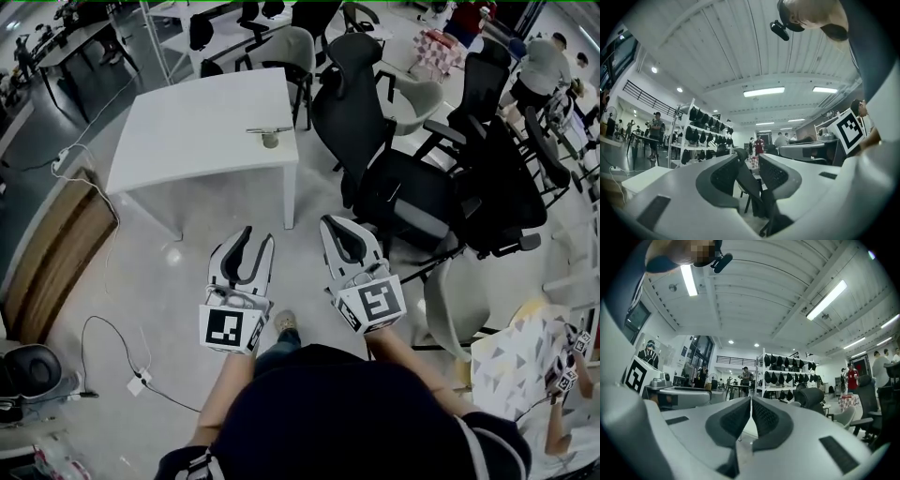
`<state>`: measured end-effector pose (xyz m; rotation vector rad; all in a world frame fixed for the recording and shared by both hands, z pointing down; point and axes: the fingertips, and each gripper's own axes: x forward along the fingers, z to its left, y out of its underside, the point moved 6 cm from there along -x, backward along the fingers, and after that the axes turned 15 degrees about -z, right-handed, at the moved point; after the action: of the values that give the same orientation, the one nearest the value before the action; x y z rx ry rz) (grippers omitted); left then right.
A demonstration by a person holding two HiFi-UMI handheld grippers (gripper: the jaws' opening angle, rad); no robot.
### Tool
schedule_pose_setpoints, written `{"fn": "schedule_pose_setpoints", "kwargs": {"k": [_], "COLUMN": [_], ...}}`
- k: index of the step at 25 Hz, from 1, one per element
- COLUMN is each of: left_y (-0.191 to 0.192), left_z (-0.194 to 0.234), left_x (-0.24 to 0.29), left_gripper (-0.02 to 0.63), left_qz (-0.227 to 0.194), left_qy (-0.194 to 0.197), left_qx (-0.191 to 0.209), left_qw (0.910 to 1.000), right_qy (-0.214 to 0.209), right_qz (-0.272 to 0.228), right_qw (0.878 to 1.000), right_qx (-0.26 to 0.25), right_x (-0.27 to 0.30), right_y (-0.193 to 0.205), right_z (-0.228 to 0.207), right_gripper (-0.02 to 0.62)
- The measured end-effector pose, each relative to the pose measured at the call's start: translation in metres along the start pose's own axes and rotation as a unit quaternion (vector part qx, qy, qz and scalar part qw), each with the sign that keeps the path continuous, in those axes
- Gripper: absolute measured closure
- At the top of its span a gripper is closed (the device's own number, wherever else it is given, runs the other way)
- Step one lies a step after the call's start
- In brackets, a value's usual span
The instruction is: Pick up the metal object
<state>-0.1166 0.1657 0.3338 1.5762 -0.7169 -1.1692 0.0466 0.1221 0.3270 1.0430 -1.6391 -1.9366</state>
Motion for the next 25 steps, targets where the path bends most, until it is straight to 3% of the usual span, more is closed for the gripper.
{"fn": "schedule_pose_setpoints", "kwargs": {"k": [6,16,25], "left_y": [0.025,0.057,0.096], "left_z": [0.046,0.079,0.127], "left_x": [0.031,0.076,0.146], "left_gripper": [0.472,0.472,0.472], "left_qz": [0.004,0.016,0.041], "left_qy": [0.014,0.028,0.024], "left_qx": [-0.003,-0.004,0.027], "left_qw": [0.9999,0.9995,0.9985], "right_qy": [0.031,0.057,0.034], "right_qz": [0.003,0.026,0.018], "right_qw": [1.0,0.998,0.999], "right_qx": [0.003,0.002,0.007], "right_x": [0.044,0.076,0.164], "right_y": [0.025,0.054,0.09], "right_z": [-0.013,-0.045,-0.092], "right_gripper": [0.568,0.568,0.568]}}
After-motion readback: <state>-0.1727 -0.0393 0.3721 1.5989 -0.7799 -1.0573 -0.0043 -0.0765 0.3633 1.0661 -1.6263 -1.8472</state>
